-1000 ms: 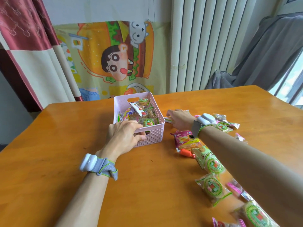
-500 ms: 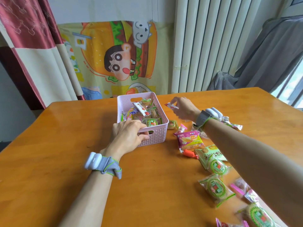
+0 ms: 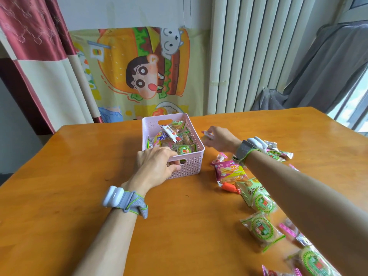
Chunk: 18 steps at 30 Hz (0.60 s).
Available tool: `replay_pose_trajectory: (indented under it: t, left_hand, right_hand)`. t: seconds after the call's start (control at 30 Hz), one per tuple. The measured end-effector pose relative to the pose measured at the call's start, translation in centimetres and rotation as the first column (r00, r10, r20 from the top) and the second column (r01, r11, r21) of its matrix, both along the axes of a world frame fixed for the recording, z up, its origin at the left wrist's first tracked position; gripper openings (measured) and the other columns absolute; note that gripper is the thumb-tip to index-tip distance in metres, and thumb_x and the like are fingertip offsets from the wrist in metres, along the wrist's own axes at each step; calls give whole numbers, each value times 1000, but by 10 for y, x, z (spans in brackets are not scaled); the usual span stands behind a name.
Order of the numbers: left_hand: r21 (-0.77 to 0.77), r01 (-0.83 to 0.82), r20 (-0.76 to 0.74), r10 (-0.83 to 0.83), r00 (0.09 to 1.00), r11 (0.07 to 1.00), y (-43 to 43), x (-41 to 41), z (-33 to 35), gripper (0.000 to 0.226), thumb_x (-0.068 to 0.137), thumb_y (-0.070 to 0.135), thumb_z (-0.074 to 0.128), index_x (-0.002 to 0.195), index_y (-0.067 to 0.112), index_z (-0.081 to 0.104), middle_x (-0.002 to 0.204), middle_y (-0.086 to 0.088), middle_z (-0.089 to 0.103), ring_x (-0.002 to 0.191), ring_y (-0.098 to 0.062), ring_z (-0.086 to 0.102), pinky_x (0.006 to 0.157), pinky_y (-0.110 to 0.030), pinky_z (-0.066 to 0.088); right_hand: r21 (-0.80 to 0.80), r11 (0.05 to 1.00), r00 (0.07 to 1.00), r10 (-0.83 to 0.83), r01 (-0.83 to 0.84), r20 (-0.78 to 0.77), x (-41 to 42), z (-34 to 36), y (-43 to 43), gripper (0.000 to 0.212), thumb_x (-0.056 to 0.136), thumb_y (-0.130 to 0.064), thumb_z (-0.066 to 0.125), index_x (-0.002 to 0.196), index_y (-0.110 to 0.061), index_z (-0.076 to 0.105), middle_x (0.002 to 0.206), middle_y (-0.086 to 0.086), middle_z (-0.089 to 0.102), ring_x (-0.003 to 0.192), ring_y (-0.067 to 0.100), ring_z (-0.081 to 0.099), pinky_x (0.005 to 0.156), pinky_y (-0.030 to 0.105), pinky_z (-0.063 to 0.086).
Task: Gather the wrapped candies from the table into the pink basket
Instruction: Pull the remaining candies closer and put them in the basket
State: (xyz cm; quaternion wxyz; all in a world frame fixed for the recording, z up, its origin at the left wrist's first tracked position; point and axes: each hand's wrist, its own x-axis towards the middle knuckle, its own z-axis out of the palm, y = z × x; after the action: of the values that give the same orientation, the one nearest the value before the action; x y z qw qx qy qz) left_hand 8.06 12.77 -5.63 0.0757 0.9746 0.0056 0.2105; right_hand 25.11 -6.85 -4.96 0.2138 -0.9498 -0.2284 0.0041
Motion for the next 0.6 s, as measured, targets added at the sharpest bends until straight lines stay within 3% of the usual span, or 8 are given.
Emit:
replay_pose_trajectory:
  t: [0.13, 0.27, 0.37, 0.53, 0.6]
  left_hand:
    - [4, -23, 25, 23, 999, 1000, 0, 0, 0, 29, 78, 65, 69, 83, 36, 68, 78, 14, 59, 83, -15, 60, 62, -31, 28]
    - [-13, -26, 41, 26, 999, 1000, -1, -1, 1, 33, 78, 66, 68, 79, 33, 66, 76, 13, 56, 83, -17, 61, 60, -31, 27]
    - [-26, -28, 42, 29, 999, 999, -2, -1, 0, 33, 78, 66, 67, 79, 32, 67, 79, 13, 61, 84, -18, 63, 63, -31, 28]
    - [-36, -50, 56, 52, 997, 998, -3, 0, -1, 33, 77, 66, 65, 82, 34, 69, 79, 9, 68, 85, -20, 66, 65, -31, 32]
    - [-31, -48, 56, 50, 997, 998, -2, 0, -1, 33, 78, 67, 64, 82, 34, 68, 80, 9, 68, 86, -20, 65, 65, -32, 32]
  right_hand:
    - [206, 974, 995, -95, 89, 19, 1, 30, 11, 42, 87, -39, 70, 111, -6, 59, 95, 15, 68, 74, 31, 61, 60, 38, 48]
    - [343, 937, 998, -68, 64, 0, -3, 53, 35, 43, 85, -40, 71, 98, 0, 61, 76, 14, 66, 62, 29, 60, 61, 46, 57]
    - [431, 902, 991, 53, 7, -126, -10, 63, 62, 43, 87, -36, 74, 94, 5, 63, 69, 14, 63, 53, 25, 56, 51, 36, 53]
    - [534, 845, 915, 204, 14, -348, -32, 64, 113, 33, 91, -20, 70, 66, -5, 55, 60, 14, 50, 46, 22, 45, 43, 26, 35]
    - [645, 760, 871, 266, 75, -414, -37, 66, 127, 26, 95, -10, 65, 72, -2, 53, 68, 13, 47, 44, 19, 55, 44, 25, 45]
